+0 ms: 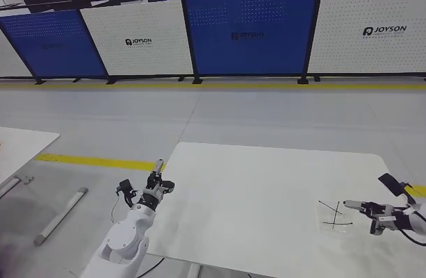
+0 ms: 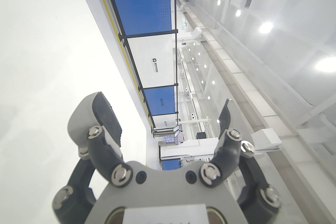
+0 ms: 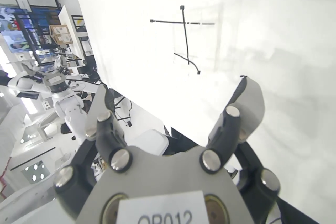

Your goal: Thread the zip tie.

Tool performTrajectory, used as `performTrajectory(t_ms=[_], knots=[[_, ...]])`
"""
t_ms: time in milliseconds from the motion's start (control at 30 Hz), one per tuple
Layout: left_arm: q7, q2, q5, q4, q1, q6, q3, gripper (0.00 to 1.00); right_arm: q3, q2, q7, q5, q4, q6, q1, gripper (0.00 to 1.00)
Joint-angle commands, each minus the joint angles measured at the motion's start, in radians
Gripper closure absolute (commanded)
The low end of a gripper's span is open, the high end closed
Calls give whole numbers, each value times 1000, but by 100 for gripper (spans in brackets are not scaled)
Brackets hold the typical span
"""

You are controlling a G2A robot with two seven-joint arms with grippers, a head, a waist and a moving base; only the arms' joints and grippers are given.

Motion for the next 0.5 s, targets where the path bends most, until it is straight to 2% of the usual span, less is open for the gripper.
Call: performTrajectory(t_ms=[0, 67, 467], knots=[[0, 0, 0, 0, 0, 0, 0, 0, -51, -9, 31, -18, 32, 15, 40, 0], [0, 0, 0, 0, 0, 0, 0, 0, -92, -18, 65, -27, 70, 25, 85, 0], [0, 0, 0, 0, 0, 0, 0, 0, -95, -18, 61, -29, 68, 19, 82, 0]])
